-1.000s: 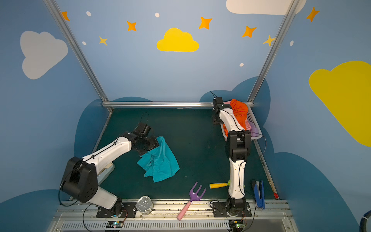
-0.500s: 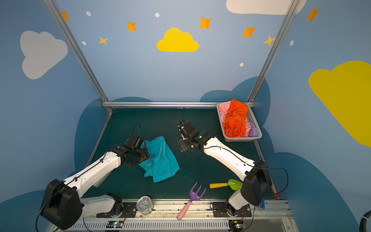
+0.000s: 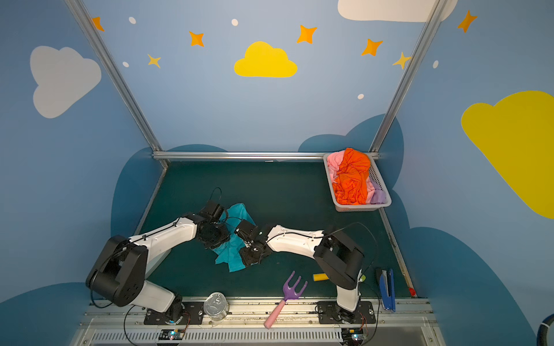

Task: Fold and stack the t-shirts
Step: 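Grasp the teal t-shirt's edges with both grippers, then lift the teal t-shirt with both grippers and lay it flat on the table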

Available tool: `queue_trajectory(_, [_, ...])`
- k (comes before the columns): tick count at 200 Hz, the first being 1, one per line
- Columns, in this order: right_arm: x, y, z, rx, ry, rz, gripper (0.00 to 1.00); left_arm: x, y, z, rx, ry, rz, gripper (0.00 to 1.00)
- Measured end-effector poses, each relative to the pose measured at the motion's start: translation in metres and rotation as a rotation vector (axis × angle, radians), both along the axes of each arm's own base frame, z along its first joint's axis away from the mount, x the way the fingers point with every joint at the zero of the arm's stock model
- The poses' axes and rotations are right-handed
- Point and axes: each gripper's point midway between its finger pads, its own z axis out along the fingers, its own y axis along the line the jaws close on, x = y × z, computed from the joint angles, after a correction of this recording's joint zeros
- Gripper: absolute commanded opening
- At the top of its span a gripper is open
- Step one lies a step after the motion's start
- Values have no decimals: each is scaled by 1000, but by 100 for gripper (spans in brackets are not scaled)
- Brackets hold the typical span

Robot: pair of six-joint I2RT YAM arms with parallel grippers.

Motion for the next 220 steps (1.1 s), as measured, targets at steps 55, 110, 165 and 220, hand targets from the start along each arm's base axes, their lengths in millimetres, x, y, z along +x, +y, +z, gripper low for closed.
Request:
queue_trajectory(55, [27,0,0,57,40,-79,0,15,1,22,3,-22,8,4])
queue_trajectory(110, [115,-56,125,223,-166,-242,0,52,32,126,-14,-240,94,4])
queue_trajectory(165, [124,-146,307,462,-724,-360,0,49,69,272,14,-605,170,4])
queue_trajectory(220, [126,-201,384,429,-1024,-455,0,39,91,377,79,-830,198,4])
